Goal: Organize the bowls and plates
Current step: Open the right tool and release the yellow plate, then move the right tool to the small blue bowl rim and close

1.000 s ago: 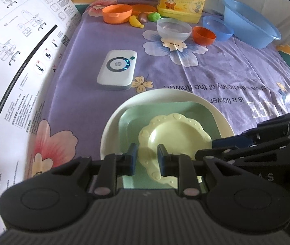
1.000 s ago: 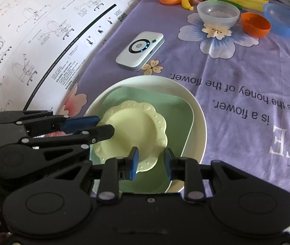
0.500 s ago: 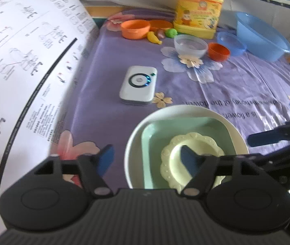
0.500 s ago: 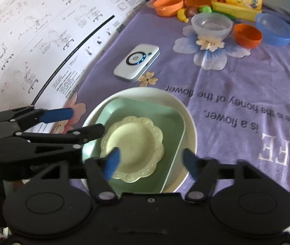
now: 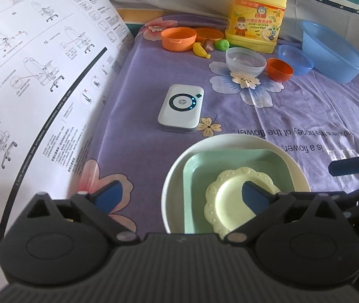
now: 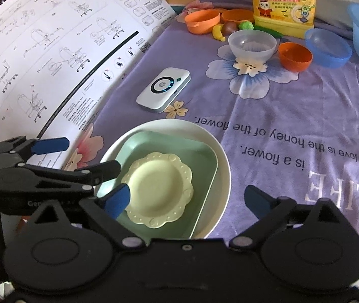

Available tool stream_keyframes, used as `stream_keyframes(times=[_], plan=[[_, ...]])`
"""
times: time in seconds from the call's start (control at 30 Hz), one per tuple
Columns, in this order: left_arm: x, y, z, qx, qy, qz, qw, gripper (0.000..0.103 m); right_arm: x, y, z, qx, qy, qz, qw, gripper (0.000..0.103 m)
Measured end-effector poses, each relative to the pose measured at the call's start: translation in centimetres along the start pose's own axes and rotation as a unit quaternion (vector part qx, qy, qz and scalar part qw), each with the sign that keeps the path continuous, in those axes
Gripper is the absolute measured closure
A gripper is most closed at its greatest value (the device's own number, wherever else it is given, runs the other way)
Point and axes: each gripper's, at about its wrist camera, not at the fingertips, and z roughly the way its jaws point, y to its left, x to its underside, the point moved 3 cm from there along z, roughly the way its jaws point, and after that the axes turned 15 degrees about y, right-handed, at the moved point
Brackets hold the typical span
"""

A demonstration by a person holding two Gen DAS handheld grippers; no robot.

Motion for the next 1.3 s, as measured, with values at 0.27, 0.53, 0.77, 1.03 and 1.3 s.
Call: stream_keyframes(times=[0.27, 0.53, 0.77, 1.03, 1.3], plan=[[-0.4, -0.4, 0.0, -0.009, 0.004, 0.006, 0.9999, 0.000, -0.1, -0.5, -0.4, 0.003, -0.008, 0.007, 1.000, 0.000], [-1.3, -0.8, 0.0, -0.014, 0.005, 0.008, 0.9999, 0.000, -0.2, -1.7, -1.0, 0.005, -0.011, 0.018, 1.000, 0.000], [-2.9, -1.8, -0.2, -0.016, -0.002, 0.015, 0.9998, 0.000, -0.5, -3.1, -1.6, 0.009, -0.020, 0.036, 0.999, 0.000], [-5.0, -3.9, 0.1, -0.017, -0.007, 0.036, 0.9992, 0.000, -1.2, -5.5, -2.1, 0.012, -0.031, 0.062, 0.998, 0.000], [-9.1, -7.1, 1.1, -0.014, -0.019, 0.063, 0.9977, 0.000, -2.8, -10.5, -2.9, 0.022, -0.049, 0.112, 0.992, 0.000]])
